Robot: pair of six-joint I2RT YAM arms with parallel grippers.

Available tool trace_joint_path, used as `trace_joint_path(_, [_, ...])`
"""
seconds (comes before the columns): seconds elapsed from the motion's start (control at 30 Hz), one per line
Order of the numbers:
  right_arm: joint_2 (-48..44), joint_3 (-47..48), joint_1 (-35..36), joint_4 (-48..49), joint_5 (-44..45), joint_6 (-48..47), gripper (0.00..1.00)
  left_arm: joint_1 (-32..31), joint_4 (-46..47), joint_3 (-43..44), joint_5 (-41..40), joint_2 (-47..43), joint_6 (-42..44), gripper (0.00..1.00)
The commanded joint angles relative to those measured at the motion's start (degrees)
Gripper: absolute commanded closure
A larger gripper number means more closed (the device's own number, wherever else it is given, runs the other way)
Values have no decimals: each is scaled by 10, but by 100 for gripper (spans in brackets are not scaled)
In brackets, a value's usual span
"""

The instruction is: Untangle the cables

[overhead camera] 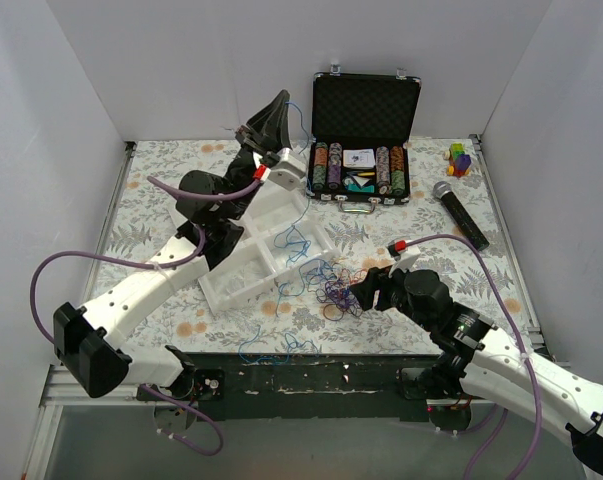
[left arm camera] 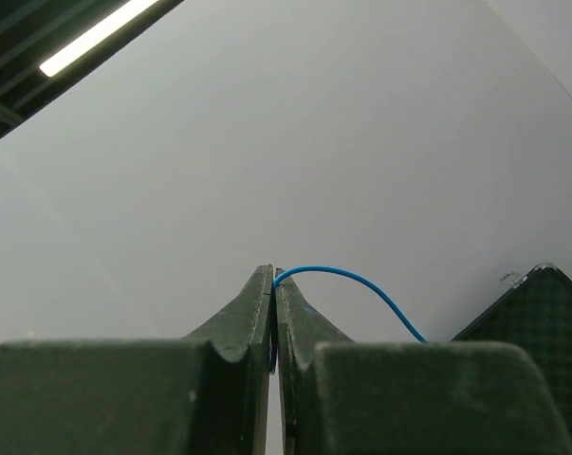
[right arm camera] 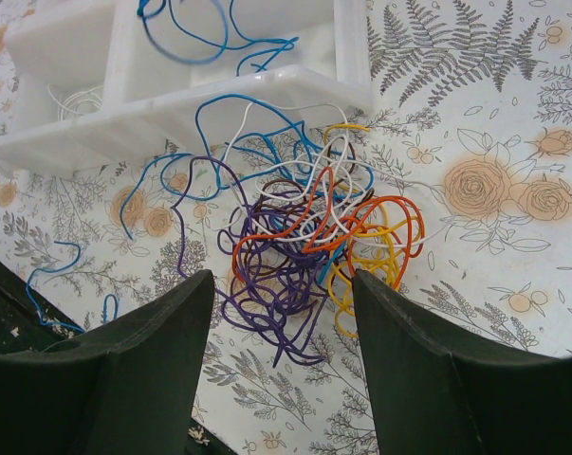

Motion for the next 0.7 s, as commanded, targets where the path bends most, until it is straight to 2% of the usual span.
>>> trace_joint_path(0.0, [-6,0,0,26,4,5,31,3,-1,-24,-13,-22,1,100])
trace_joint_path(0.1, [-8,0,0,27,4,6,31,4,2,-52,-13,-24,19,100])
trace_joint_path(0.3, [-11,-1,0,24,4,7,31,3,17,-73,-79,-3,56,100])
trace_joint_path(0.53, [-10,-2,1,29,3,8,31,4,15,-131,-52,-24,42,100])
trace_joint_path(0.67, [-10,-1,1,29,4,8,31,4,-33,-156,-69,-32,-11,100])
